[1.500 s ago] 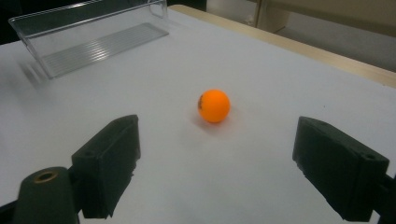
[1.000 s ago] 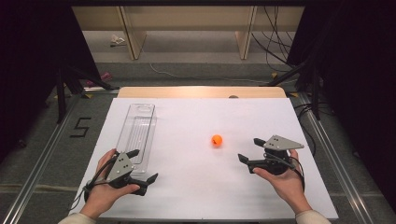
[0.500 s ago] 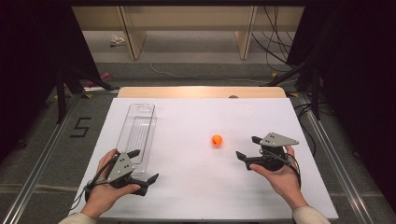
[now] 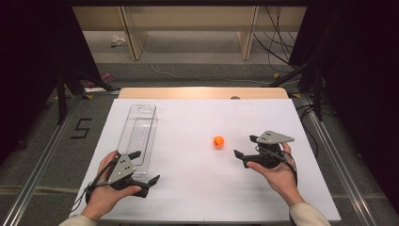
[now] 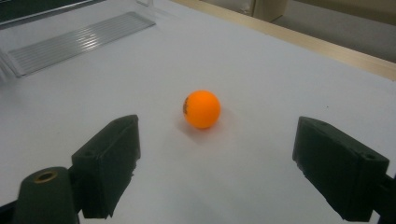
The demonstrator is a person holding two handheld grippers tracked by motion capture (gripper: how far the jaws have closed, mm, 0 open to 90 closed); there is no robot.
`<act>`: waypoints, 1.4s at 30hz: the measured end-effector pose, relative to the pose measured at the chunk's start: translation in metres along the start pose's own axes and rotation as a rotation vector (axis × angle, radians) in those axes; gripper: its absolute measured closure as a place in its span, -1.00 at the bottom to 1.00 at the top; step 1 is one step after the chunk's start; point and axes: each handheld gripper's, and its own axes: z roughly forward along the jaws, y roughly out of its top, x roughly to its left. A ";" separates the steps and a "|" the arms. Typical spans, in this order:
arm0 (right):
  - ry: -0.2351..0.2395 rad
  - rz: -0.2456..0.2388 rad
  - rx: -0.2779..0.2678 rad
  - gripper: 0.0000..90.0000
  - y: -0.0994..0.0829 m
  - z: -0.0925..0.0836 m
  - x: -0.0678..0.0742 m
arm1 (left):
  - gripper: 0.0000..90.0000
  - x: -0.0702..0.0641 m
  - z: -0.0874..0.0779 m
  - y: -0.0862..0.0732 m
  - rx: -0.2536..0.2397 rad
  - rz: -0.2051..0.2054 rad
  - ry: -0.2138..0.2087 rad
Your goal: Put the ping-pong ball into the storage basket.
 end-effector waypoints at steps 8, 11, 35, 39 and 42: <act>0.000 -0.004 0.011 -0.65 0.002 0.008 -0.001 | -1.00 0.000 0.000 0.000 -0.001 0.001 0.003; 0.000 -0.008 0.014 -0.65 0.003 0.011 -0.001 | -1.00 0.000 0.000 0.000 -0.001 0.001 0.003; 0.003 -0.017 0.033 -0.65 0.011 0.033 -0.001 | -1.00 0.001 -0.002 0.000 -0.002 0.003 0.006; 0.004 -0.016 0.034 -0.65 0.012 0.036 -0.001 | -1.00 0.001 -0.002 0.001 -0.003 0.003 0.007; 0.004 -0.016 0.039 -0.65 0.012 0.038 0.000 | -1.00 0.001 -0.002 0.001 -0.004 0.002 0.007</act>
